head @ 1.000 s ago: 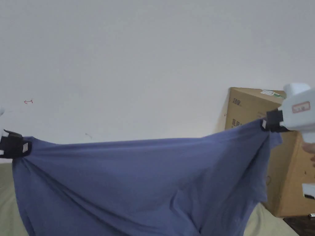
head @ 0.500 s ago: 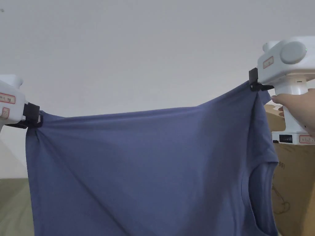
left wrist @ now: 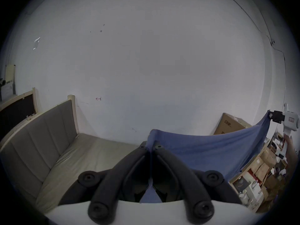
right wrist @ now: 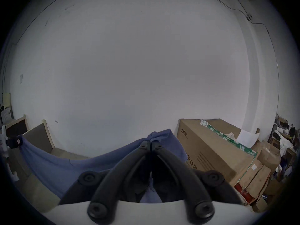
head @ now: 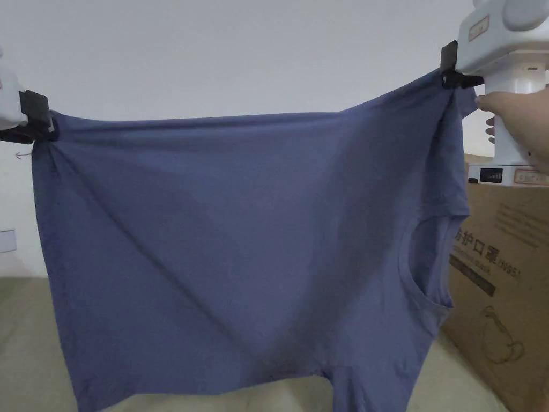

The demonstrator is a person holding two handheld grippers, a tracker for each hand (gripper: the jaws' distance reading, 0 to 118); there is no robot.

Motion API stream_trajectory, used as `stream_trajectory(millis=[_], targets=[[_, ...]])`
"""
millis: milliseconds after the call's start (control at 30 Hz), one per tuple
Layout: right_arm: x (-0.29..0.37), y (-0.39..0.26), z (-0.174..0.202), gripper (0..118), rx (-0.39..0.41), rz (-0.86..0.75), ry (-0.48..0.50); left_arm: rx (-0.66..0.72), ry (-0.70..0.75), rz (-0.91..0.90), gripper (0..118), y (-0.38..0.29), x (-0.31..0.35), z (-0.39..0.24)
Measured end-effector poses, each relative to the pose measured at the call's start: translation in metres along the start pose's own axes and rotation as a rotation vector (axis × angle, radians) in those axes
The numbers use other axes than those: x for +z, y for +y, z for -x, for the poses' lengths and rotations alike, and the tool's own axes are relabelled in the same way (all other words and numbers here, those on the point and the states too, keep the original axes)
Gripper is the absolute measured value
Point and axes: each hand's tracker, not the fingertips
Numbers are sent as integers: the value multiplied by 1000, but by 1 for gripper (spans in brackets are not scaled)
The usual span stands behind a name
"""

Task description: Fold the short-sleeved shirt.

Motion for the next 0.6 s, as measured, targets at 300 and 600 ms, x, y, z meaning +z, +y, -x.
stream_trajectory(millis=[300, 600], targets=[[-27, -291, 1, 0, -102, 388, 63, 127, 10, 388, 1, -218, -33, 11], [133, -544, -51, 0, -99, 814, 163, 169, -19, 676, 1, -426, 84, 61]])
